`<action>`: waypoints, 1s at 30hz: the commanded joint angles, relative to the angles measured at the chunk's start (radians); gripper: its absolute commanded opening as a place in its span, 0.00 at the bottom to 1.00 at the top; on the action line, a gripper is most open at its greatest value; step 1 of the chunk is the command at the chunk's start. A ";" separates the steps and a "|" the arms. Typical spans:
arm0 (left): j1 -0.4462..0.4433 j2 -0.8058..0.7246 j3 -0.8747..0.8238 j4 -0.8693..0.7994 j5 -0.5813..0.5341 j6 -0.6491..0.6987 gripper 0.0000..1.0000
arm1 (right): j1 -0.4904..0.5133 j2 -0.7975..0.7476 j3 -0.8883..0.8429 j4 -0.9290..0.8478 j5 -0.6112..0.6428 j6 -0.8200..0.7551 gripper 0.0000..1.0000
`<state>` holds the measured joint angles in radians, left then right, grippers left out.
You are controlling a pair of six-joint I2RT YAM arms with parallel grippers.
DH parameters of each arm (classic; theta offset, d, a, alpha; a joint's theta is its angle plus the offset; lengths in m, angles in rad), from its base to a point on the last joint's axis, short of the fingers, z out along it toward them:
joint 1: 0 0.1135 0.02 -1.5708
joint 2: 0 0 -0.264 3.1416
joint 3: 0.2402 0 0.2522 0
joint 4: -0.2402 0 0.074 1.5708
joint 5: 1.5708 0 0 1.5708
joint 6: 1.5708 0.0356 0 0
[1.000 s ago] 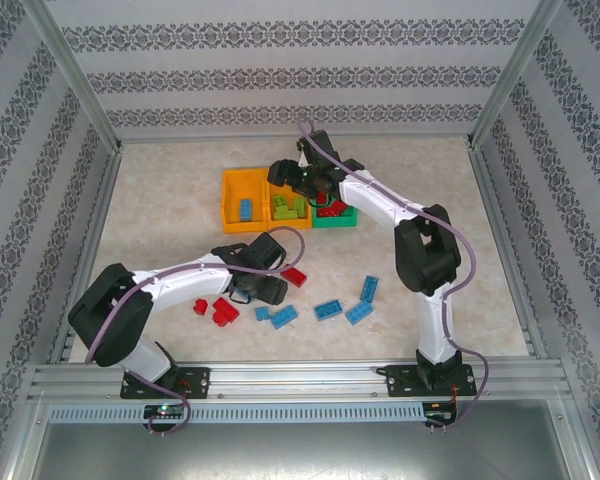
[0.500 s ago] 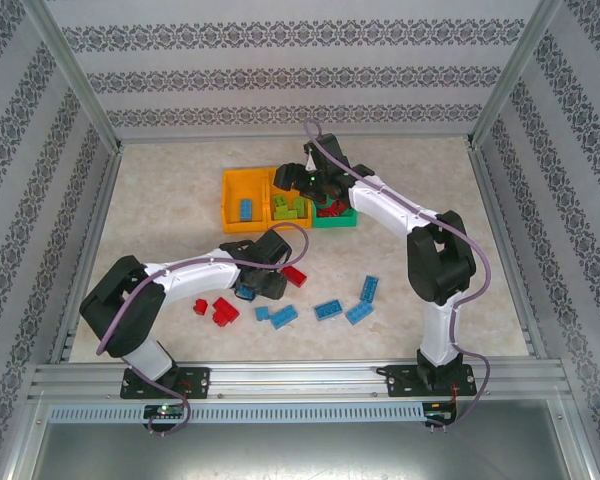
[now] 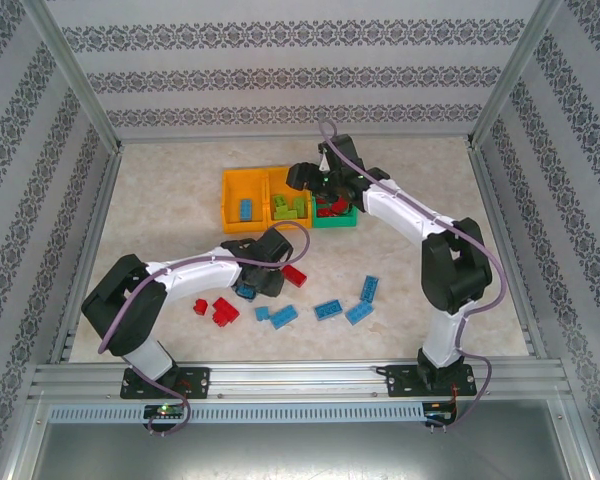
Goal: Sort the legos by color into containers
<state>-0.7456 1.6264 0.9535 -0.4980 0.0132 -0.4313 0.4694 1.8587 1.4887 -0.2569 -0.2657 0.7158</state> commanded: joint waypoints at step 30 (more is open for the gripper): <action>0.240 0.413 0.765 -0.107 0.060 0.128 0.30 | 0.169 -0.508 -0.757 0.055 0.211 -0.422 0.77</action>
<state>-0.5205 2.0209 1.6630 -0.5884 0.0460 -0.3027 0.6113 1.3720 0.7513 -0.2287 -0.1081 0.3637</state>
